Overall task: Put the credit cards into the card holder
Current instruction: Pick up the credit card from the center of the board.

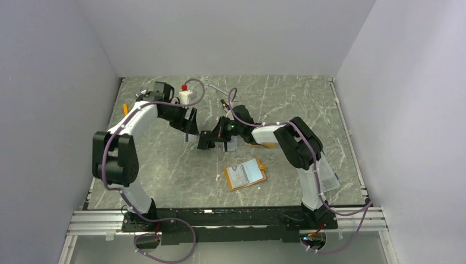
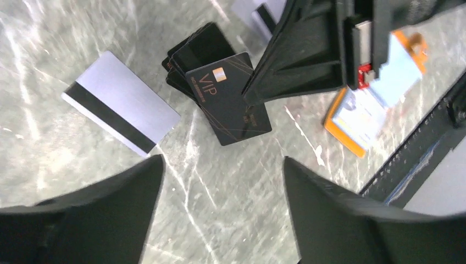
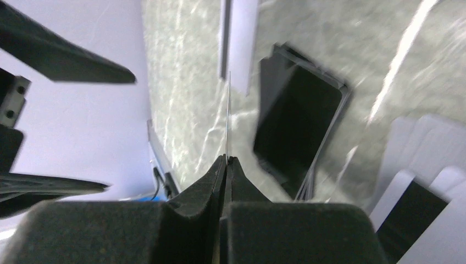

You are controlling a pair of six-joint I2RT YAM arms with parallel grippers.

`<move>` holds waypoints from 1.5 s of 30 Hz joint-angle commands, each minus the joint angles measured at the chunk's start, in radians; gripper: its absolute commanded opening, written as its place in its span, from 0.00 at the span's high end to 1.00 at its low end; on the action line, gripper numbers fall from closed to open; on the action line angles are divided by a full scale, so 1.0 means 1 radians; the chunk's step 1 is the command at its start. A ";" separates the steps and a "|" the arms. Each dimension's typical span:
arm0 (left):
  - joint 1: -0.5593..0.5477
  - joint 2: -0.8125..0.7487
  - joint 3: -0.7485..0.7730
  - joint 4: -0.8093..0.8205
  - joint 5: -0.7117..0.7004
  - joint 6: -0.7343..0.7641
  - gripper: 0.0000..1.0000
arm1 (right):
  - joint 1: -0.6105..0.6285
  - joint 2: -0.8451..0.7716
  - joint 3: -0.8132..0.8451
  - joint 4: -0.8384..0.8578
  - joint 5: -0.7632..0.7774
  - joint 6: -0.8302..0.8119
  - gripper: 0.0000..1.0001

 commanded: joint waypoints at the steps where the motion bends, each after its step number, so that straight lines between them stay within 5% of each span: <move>1: 0.035 -0.127 0.036 -0.091 0.178 0.018 0.02 | 0.002 -0.159 -0.064 0.047 -0.074 -0.058 1.00; 8: 0.031 -0.236 -0.115 0.001 0.392 -0.005 0.07 | 0.005 -0.371 -0.224 0.071 -0.150 -0.081 1.00; 16: -0.071 -0.321 -0.174 0.052 0.371 -0.028 0.14 | 0.025 -0.584 -0.310 -0.026 -0.059 -0.093 1.00; 22: -0.077 -0.300 -0.149 0.028 0.479 -0.009 0.29 | 0.047 -0.623 -0.285 -0.087 -0.025 -0.118 1.00; 29: -0.077 -0.312 -0.149 -0.029 0.597 0.085 0.34 | 0.049 -0.685 -0.353 -0.029 -0.046 -0.128 1.00; 34: -0.076 -0.293 -0.113 -0.128 0.668 0.184 0.59 | 0.048 -0.714 -0.382 0.029 -0.050 -0.124 1.00; 45: -0.077 -0.280 -0.046 -0.316 0.781 0.356 0.69 | 0.048 -0.703 -0.407 0.258 -0.081 -0.052 1.00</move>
